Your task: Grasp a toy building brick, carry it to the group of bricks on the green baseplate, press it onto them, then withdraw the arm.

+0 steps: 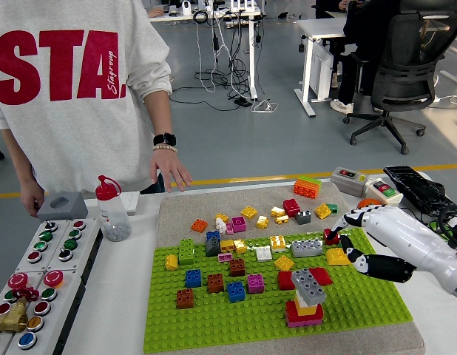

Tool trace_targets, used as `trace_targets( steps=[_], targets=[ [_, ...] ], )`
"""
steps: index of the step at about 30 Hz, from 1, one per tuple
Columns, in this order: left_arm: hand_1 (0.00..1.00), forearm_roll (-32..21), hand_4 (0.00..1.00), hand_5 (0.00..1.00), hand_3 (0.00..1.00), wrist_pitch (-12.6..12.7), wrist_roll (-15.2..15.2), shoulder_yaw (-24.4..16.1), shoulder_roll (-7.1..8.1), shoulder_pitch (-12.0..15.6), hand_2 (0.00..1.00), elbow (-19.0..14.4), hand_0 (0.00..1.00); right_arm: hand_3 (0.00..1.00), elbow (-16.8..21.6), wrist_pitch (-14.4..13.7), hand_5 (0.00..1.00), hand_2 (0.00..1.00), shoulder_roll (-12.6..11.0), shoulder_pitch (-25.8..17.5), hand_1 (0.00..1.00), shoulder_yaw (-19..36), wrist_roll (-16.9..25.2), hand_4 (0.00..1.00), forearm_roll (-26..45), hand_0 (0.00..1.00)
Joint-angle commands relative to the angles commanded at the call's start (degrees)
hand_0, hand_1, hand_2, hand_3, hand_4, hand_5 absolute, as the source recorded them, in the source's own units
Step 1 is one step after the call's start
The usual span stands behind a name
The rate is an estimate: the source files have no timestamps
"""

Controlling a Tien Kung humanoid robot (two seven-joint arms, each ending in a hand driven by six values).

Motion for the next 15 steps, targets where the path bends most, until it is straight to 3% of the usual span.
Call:
trace_targets(
  steps=[15],
  targets=[
    [0.616, -0.67, 0.237, 0.998, 0.459, -0.02, -0.13, 0.54, 0.15, -0.34, 0.577, 0.0, 0.669, 0.566, 0.0, 0.49, 0.342, 0.625, 2.41, 4.05, 0.634, -7.52, -0.86, 0.18, -0.75, 0.619]
  ],
)
